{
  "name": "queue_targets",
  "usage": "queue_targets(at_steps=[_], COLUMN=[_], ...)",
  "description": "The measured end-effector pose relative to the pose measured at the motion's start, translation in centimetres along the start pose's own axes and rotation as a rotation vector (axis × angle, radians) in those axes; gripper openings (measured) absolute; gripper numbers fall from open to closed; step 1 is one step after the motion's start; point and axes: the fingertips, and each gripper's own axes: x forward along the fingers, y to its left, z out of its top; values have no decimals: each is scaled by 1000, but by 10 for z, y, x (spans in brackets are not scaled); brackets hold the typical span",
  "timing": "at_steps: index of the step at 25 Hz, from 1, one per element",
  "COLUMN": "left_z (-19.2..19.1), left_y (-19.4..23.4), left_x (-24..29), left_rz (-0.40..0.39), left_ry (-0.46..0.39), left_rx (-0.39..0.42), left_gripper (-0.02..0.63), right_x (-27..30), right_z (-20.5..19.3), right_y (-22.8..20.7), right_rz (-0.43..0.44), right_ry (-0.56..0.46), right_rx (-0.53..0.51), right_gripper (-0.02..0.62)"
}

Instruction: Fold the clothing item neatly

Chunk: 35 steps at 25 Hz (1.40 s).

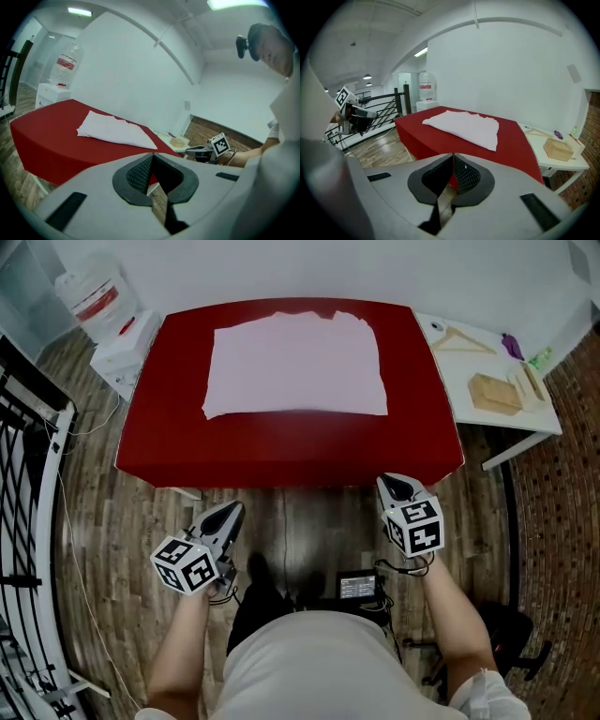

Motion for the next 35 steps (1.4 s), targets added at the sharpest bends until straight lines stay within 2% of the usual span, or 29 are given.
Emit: queue_targets(at_steps=[6, 11, 13, 24, 35], left_z=[-1, -9, -11, -8, -7], left_y=[-28, -52, -57, -65, -56], left_x=[-25, -47, -54, -64, -72], left_rz=[-58, -128, -151, -266, -292], left_ry=[-13, 27, 31, 66, 79], left_rx=[-18, 1, -2, 0, 2], left_gripper=[5, 5, 4, 5, 5], right_x=[-35, -69, -76, -88, -86], right_z=[17, 23, 25, 39, 42], right_y=[40, 65, 74, 91, 117], right_rz=[72, 115, 116, 40, 36], right_ry=[-43, -95, -104, -113, -102], right_rx=[27, 187, 209, 186, 160], right_gripper=[15, 14, 14, 12, 12])
